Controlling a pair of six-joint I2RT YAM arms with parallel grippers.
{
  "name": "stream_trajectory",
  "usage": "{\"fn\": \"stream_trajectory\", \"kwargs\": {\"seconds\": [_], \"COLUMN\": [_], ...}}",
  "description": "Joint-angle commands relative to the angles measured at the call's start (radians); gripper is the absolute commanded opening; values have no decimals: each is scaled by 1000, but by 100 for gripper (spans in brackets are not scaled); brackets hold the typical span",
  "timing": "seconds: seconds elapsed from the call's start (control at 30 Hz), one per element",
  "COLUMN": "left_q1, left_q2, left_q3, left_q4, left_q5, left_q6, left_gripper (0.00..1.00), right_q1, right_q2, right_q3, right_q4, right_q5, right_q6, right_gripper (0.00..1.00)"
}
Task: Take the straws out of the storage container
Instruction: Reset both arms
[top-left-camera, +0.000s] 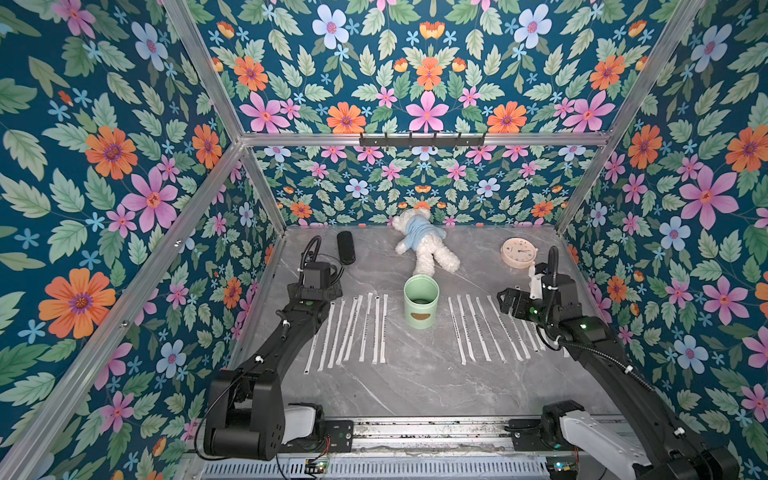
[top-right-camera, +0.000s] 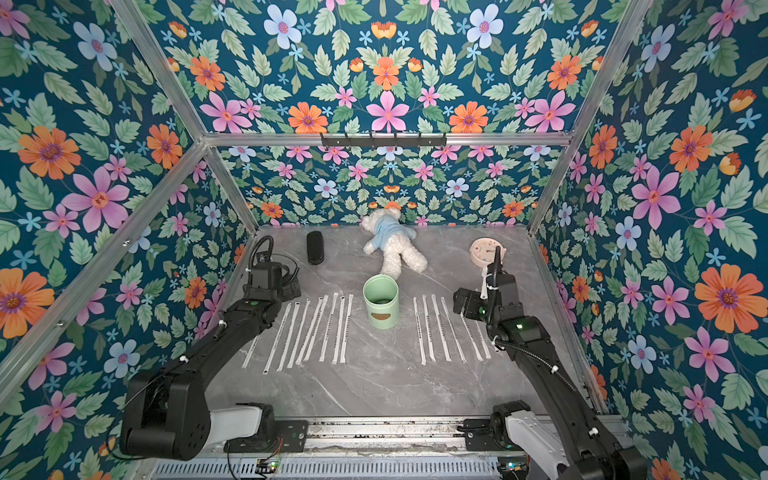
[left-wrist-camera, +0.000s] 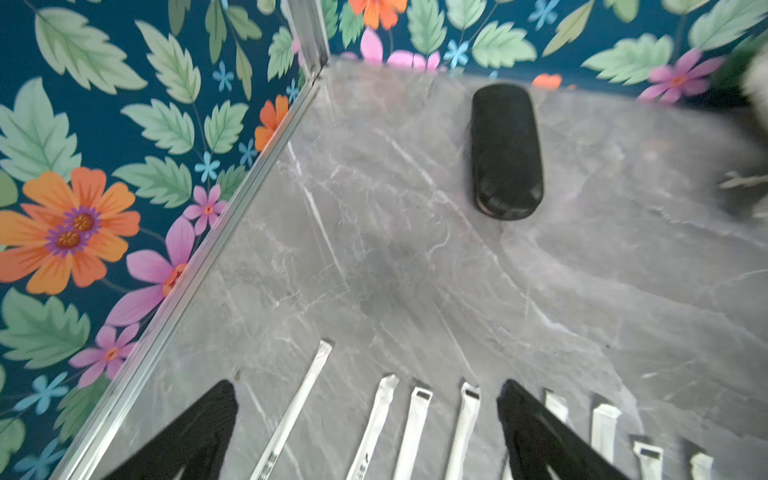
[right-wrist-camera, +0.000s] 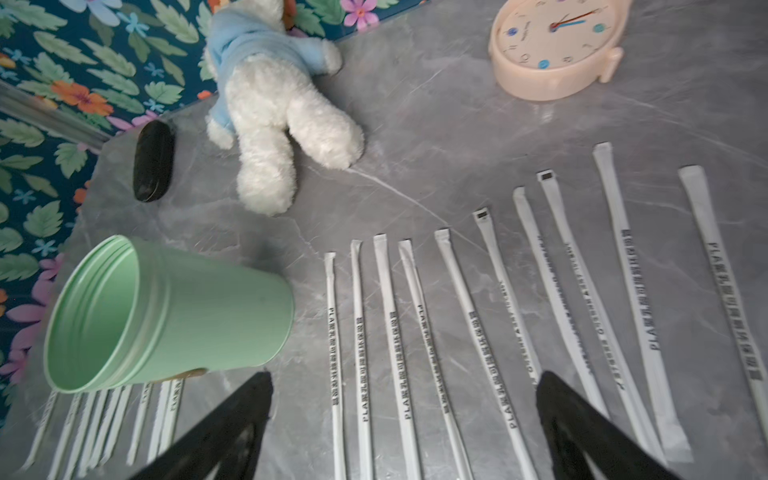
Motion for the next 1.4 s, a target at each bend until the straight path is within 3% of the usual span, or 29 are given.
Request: {"fn": "stream_trajectory", "kwargs": {"seconds": [0.0, 0.17, 0.3, 0.43, 0.63, 0.87, 1.0, 1.23, 1.37], "left_q1": [0, 0, 2, 1, 1, 3, 2, 4, 5], "left_q2": [-55, -61, -17, 17, 85, 102, 123, 129, 146], "left_q3": [-108, -232, -251, -297, -382, -380, -381, -364, -421], "left_q4": [353, 557, 611, 718, 962, 995, 1027, 963, 1016], "left_q5": [11, 3, -7, -5, 0, 25, 7, 4, -1], "left_q6": [50, 101, 121, 156, 205, 221, 250, 266, 239], "left_gripper": [100, 100, 100, 100, 100, 100, 100, 100, 100], "right_q1": [-6, -14, -51, -98, -139, -146, -186, -192, -192], "right_q2": [-80, -256, -345, -345, -222, -48, 75, 212, 291], "right_q3": [-101, -301, -410, -455, -524, -559, -567, -527, -495], "right_q4": [155, 358, 466, 489, 681, 930, 1041, 1152, 1192], "right_q5": [184, 354, 364, 343, 287, 284, 232, 200, 189], "right_q6": [-66, -188, -241, -233, -211, -292, -256, -302, -315], "right_gripper": [99, 99, 99, 99, 99, 99, 99, 99, 99]}}
